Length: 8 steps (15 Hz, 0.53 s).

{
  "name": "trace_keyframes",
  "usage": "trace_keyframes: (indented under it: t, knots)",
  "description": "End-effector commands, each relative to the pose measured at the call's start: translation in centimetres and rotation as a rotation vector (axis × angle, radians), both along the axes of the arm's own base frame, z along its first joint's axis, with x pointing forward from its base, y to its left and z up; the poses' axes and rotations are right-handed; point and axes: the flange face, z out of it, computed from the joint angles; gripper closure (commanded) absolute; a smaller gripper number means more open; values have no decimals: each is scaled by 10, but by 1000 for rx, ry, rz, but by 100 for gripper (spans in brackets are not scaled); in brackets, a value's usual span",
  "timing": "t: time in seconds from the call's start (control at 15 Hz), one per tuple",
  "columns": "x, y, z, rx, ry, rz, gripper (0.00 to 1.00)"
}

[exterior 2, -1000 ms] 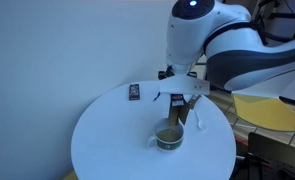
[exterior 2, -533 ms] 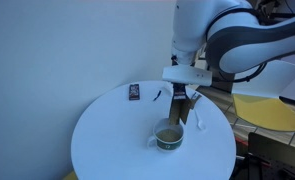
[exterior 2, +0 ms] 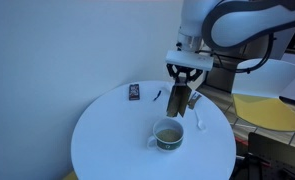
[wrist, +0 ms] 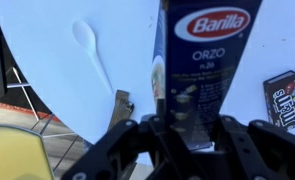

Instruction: Pour the contents in the box in the mug cup

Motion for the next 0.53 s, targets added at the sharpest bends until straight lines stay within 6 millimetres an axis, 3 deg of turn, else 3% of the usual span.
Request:
trace_keyframes:
  t: [0.0, 0.47]
  knots:
    - [4, -24, 15, 127, -21, -27, 87]
    - [10, -50, 15, 377, -60, -78, 87]
